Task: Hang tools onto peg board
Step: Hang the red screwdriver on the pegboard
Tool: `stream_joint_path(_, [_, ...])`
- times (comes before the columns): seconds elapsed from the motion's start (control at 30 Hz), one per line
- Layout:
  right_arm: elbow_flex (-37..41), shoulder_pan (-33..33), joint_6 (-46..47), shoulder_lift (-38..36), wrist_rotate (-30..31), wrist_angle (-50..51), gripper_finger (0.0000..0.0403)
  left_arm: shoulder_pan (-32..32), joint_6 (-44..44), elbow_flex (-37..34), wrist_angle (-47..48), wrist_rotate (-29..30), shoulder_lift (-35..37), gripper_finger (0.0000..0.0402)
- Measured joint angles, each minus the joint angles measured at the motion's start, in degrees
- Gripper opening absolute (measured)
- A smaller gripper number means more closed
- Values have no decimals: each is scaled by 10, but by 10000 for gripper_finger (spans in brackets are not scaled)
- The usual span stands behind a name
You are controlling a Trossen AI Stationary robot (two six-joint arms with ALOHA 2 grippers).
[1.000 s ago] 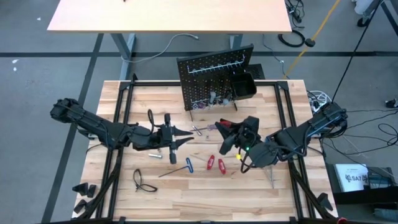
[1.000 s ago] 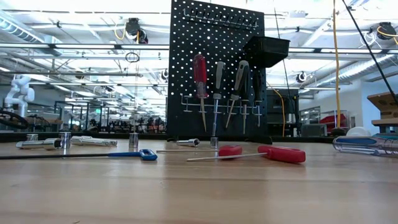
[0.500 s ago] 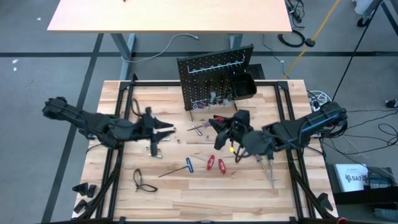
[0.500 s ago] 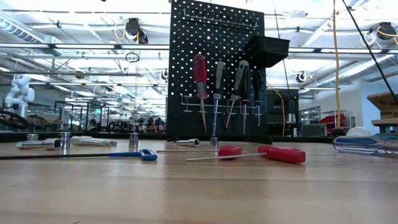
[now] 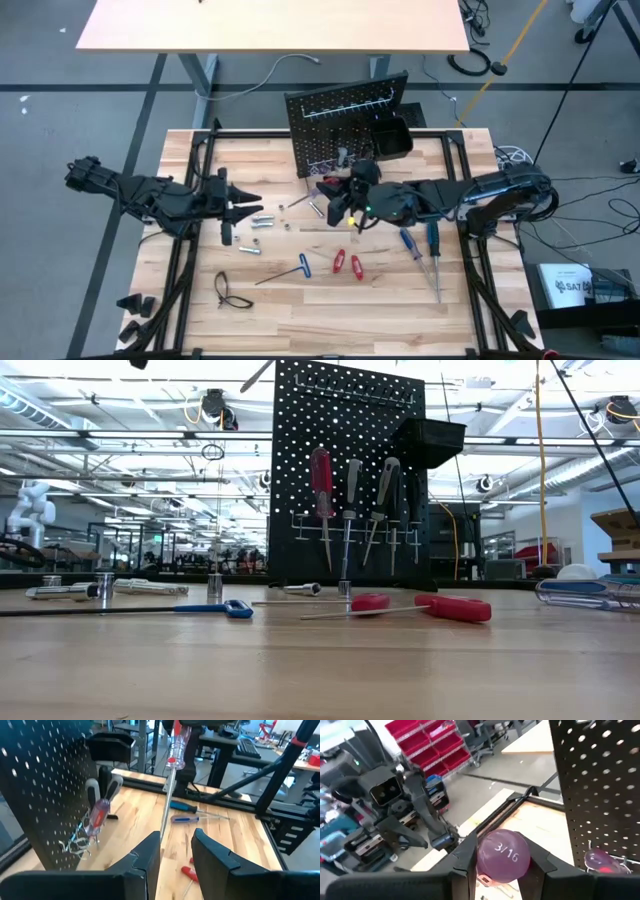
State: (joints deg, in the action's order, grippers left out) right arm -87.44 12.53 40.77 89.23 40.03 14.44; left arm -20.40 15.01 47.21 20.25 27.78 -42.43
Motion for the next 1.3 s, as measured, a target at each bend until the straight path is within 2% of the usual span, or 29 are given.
stream_joint_path(0.13, [-26, -24, -34, 28, -32, 9, 84, 0, 19, -21, -1, -2, -1, 113])
stream_joint_path(0.23, [-75, -42, -69, 61, -46, 44, 84, 0, 38, -27, -2, -2, -6, 113])
stream_joint_path(0.47, [-259, -78, -108, 159, -40, 265, 84, 0, 34, -27, -19, -5, -7, 113])
stream_joint_path(0.57, [-299, -89, -131, 197, -37, 293, 84, 0, 31, -27, -19, -6, -7, 113])
stream_joint_path(0.67, [-311, -96, -148, 217, -29, 286, 84, 0, 32, -27, -19, -6, -7, 113])
stream_joint_path(0.87, [-311, -96, -185, 240, 48, 289, 84, 0, 42, -27, -17, -6, -7, 113])
stream_joint_path(1.3, [-311, -123, -164, 244, 47, 338, 84, 0, 41, -27, -17, -6, -7, 113])
